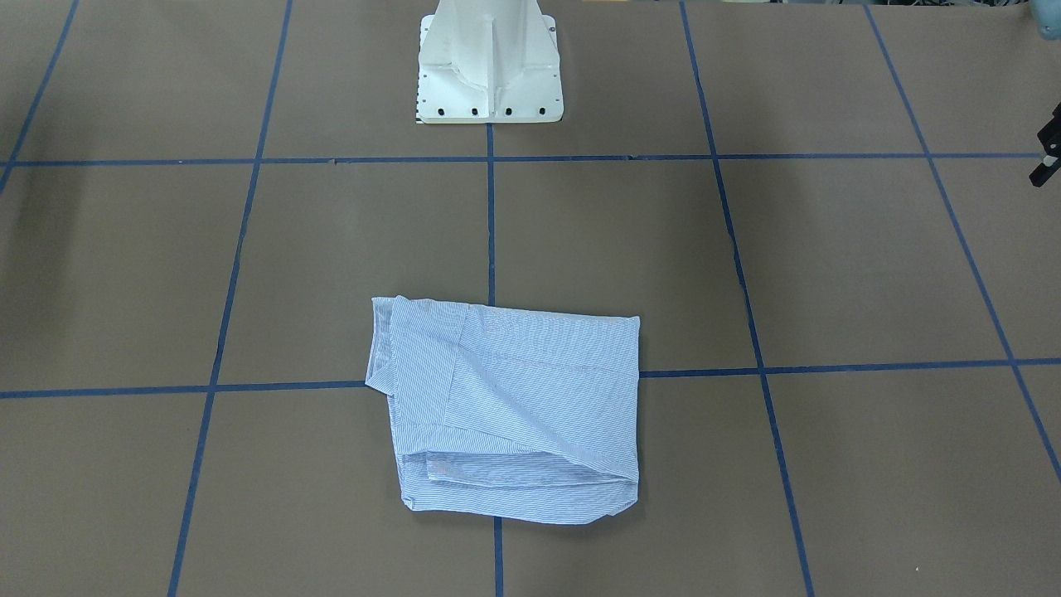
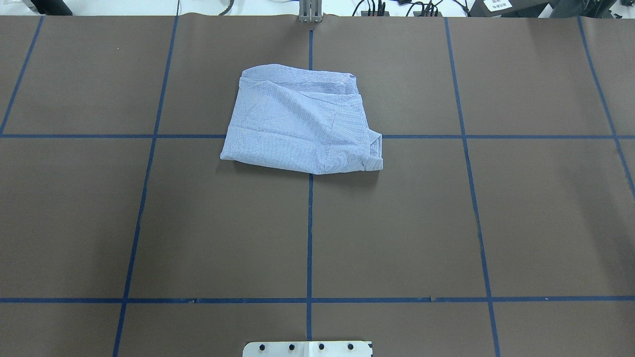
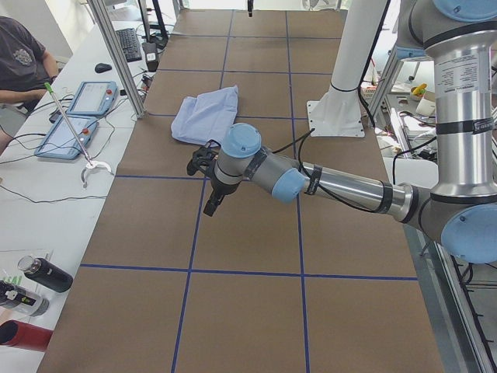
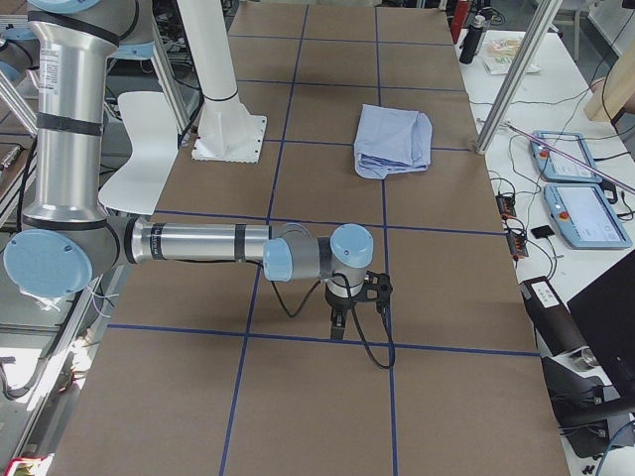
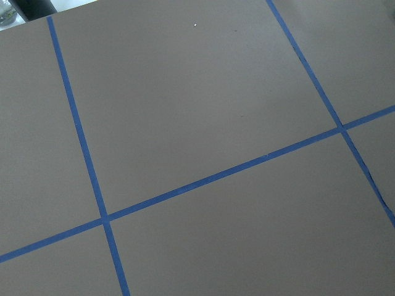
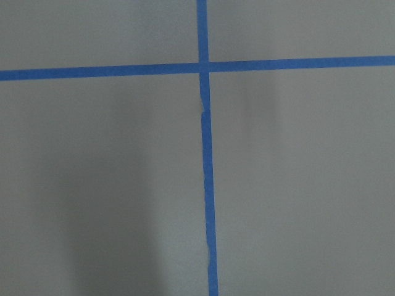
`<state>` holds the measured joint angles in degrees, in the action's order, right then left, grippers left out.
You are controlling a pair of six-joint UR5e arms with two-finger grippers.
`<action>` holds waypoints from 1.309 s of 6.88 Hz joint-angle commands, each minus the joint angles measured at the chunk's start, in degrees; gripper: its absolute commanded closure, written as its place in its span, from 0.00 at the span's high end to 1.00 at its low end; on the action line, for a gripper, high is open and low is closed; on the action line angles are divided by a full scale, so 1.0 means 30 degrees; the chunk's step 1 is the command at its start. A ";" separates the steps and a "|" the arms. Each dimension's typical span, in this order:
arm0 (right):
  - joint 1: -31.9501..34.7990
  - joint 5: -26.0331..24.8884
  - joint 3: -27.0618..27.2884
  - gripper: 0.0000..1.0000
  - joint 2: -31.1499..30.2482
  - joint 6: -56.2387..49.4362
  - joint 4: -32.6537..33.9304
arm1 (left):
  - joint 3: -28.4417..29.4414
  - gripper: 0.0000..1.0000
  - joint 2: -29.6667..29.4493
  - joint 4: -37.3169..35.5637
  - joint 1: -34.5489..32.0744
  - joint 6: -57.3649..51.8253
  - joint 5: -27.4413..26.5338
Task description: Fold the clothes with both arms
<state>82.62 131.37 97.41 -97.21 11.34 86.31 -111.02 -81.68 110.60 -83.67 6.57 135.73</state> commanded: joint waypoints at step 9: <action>0.0000 0.0478 0.0457 1.00 -0.0205 -0.0088 -0.0029 | -0.0317 0.99 0.0216 -0.0013 0.0118 -0.0111 0.0636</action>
